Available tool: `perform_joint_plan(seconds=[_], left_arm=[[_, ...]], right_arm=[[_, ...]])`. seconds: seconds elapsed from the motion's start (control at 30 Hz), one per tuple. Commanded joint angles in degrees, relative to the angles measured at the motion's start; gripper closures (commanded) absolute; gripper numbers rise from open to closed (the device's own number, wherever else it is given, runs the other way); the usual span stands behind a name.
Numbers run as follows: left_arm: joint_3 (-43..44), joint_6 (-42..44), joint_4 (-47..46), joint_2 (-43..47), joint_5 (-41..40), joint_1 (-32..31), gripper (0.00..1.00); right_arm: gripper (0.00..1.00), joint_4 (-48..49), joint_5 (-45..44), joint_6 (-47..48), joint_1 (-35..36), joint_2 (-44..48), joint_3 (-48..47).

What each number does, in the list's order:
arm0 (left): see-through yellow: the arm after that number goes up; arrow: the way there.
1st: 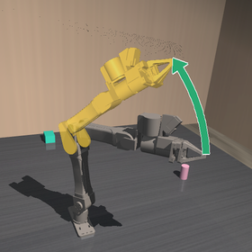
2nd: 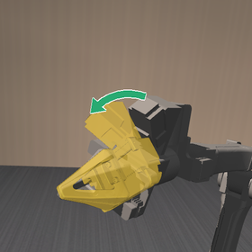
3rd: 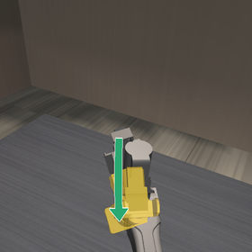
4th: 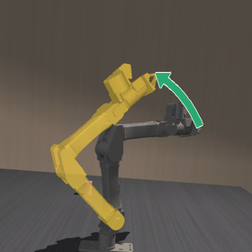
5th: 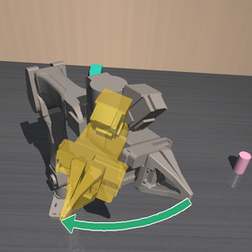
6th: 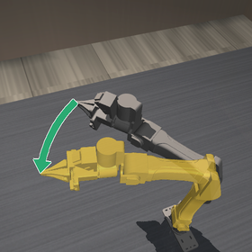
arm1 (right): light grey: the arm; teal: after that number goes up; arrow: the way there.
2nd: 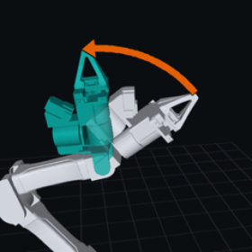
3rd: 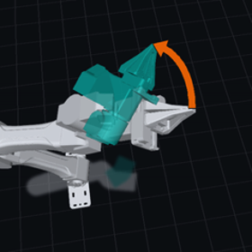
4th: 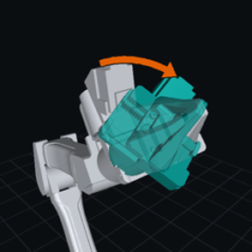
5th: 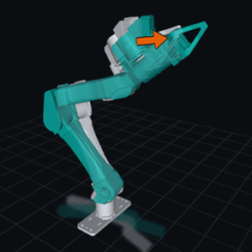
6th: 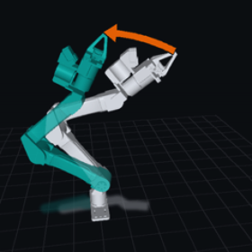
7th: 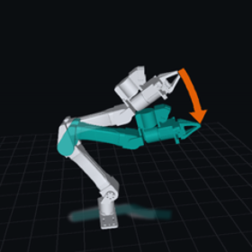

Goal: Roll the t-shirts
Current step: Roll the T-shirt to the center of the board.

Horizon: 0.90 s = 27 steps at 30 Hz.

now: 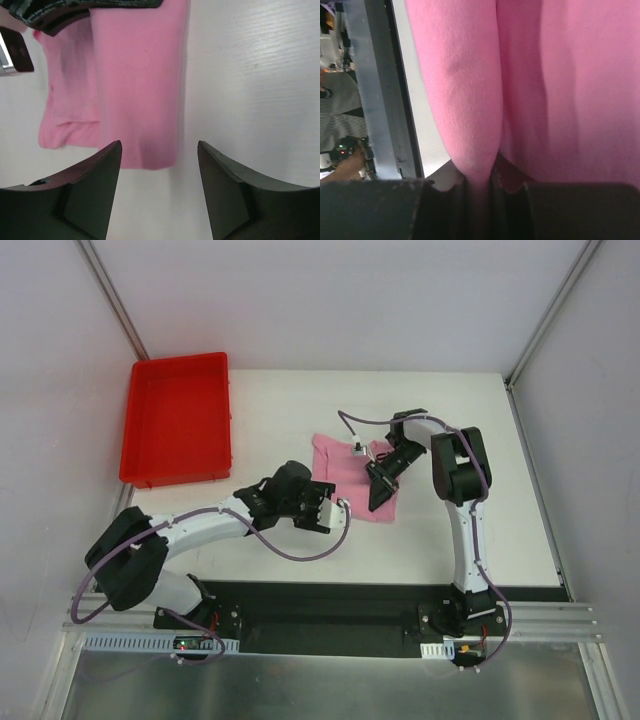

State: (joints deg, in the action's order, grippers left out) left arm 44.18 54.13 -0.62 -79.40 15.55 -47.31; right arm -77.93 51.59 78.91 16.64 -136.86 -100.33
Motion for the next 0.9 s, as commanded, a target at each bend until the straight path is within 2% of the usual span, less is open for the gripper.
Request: perform_joint_plan(seconds=[0.0, 0.37, 0.67, 0.8, 0.83, 0.87], left_arm=[[0.29, 6.25, -11.23, -4.0, 2.81, -0.68, 0.38], [0.99, 10.99, -12.56, -12.01, 3.7, -0.68, 0.41], [3.1, 19.95, -10.54, -21.15, -3.76, -0.5, 0.41], [3.63, 23.12, -7.92, -24.22, -4.39, -0.07, 0.56], [4.67, 23.21, -6.25, -24.75, -3.69, 0.2, 0.7], [5.29, 22.69, -4.49, -24.93, -2.73, 0.37, 0.76]], right_arm=[[0.94, -16.99, -1.41, -0.51, -0.82, -2.45, -0.3], [0.94, -17.08, -1.14, -3.68, -1.44, -4.56, -2.41], [0.92, -17.08, -1.23, -5.0, -1.44, -5.35, -3.2], [0.89, -17.08, -1.32, -5.35, -1.53, -5.53, -3.46], [0.87, -17.08, -1.32, -5.44, -1.53, -5.53, -3.64], [0.81, -17.08, -1.41, -5.52, -1.44, -5.53, -3.55]])
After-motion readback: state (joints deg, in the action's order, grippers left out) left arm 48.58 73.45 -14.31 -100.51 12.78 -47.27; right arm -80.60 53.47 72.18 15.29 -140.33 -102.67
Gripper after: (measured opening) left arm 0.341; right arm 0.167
